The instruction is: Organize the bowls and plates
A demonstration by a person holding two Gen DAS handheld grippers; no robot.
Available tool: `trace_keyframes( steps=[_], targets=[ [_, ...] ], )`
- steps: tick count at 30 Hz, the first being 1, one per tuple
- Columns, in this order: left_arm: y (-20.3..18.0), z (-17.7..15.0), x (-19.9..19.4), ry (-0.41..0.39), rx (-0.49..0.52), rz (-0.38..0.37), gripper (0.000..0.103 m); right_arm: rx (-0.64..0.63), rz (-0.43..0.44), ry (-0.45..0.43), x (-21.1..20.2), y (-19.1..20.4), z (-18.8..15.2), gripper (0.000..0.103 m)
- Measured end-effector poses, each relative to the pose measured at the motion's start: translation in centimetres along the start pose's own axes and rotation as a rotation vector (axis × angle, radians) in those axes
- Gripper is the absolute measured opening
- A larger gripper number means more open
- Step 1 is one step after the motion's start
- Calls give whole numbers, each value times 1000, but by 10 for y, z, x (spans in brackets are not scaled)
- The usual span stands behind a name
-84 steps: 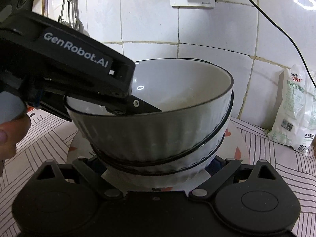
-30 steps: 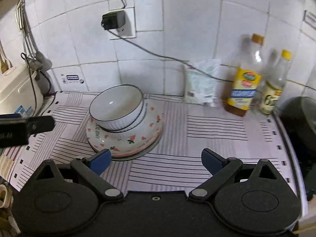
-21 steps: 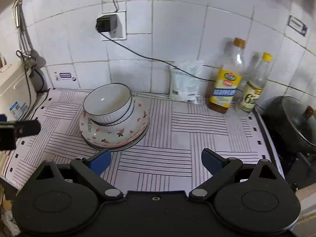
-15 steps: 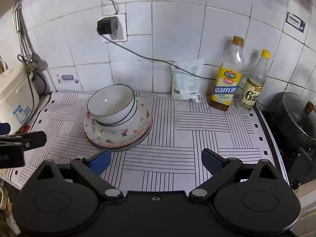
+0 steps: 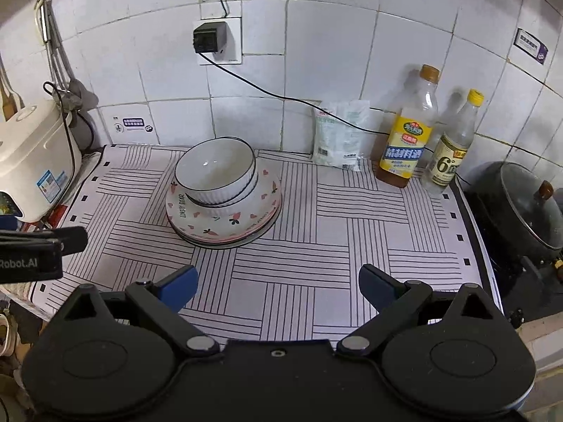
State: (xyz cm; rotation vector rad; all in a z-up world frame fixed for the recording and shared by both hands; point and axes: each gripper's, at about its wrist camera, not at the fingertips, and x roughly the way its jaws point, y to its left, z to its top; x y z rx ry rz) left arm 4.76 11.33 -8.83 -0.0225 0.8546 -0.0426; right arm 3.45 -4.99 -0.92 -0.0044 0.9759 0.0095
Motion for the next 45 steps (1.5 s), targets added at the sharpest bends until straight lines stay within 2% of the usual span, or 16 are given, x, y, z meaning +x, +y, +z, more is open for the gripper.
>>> trace_keyframes(
  steps=[10, 15, 20, 26, 45],
  targets=[
    [-7, 2, -9, -23, 27, -4, 103, 19, -12, 31, -1, -5, 1, 100],
    [-12, 0, -10, -32, 43, -7, 103, 42, 0, 17, -2, -9, 0, 100],
    [-13, -3, -9, -33, 46, -16, 103, 49, -11, -51, -7, -10, -2, 100],
    [-14, -5, -15, -92, 31, -16, 103, 70, 1, -112, -15, -15, -4, 100],
    [-19, -10, -16, -111, 1, -18, 103, 65, -13, -70, -10, -23, -15, 100]
  ],
)
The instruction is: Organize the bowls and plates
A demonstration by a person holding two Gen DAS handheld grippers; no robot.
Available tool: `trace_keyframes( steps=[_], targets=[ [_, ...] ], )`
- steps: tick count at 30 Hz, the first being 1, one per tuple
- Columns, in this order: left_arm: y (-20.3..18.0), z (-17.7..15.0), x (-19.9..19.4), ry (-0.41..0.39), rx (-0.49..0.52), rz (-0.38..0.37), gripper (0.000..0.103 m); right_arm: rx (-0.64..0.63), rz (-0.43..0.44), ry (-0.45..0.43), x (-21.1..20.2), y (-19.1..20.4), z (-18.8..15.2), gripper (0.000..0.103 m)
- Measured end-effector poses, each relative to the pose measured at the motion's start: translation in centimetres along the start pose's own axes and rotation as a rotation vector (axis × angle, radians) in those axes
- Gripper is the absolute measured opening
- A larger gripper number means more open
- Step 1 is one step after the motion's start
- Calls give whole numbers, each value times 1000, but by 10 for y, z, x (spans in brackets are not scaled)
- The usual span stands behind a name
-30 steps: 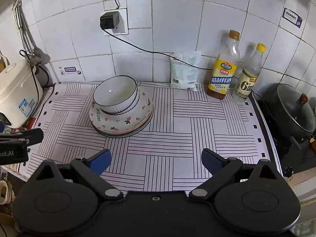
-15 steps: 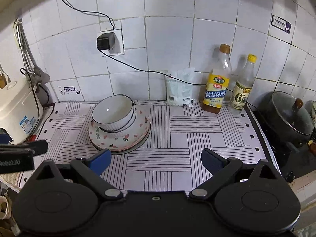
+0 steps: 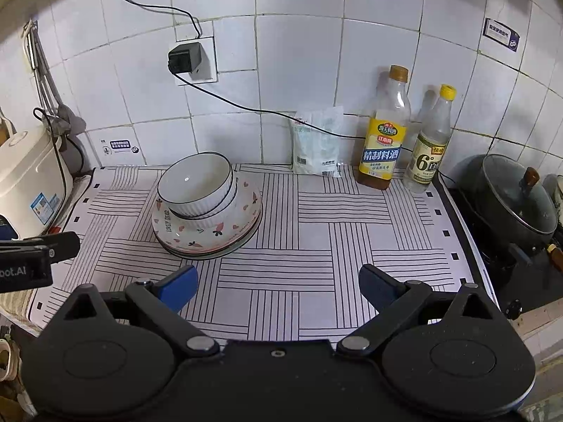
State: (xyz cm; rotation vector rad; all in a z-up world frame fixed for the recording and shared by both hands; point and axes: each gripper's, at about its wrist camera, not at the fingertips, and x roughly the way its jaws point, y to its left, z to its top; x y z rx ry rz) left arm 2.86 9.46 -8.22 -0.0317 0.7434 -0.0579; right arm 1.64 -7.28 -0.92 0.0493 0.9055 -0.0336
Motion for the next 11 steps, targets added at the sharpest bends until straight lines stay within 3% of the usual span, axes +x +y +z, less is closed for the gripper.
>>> trace_keyframes(
  steps=[11],
  targets=[
    [-1, 1, 1, 12, -16, -13, 103, 1, -9, 8, 2, -5, -1, 100]
  ],
)
